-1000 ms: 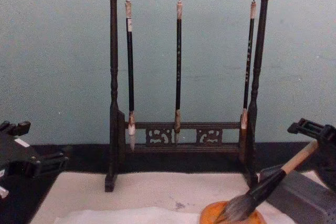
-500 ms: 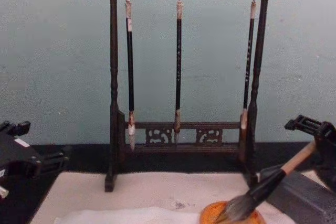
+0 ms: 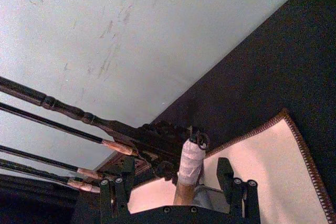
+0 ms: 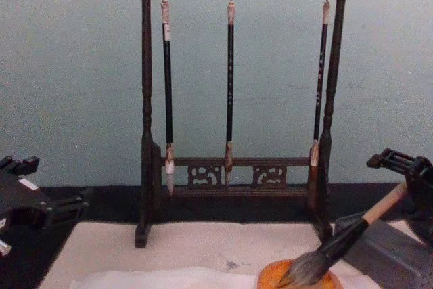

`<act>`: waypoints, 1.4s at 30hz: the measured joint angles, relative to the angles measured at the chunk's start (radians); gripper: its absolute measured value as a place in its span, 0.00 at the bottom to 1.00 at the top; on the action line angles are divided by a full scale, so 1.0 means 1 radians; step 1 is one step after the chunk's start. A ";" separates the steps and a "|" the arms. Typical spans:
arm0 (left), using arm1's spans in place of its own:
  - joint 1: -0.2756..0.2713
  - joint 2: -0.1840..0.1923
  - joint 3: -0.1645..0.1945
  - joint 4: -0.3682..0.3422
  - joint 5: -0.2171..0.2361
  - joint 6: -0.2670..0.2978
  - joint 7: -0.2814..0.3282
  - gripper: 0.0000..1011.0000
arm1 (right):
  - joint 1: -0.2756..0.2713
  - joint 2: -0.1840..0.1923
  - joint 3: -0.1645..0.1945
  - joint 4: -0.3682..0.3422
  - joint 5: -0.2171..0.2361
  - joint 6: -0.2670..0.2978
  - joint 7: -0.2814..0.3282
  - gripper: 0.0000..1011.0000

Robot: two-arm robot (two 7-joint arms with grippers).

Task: Pick up the brush from the inkstone, write on the paper, then place the brush back to its original position.

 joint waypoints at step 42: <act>0.000 0.000 0.000 0.000 0.000 0.000 0.000 1.00 | -0.004 0.010 -0.018 -0.011 0.017 -0.004 -0.009 0.46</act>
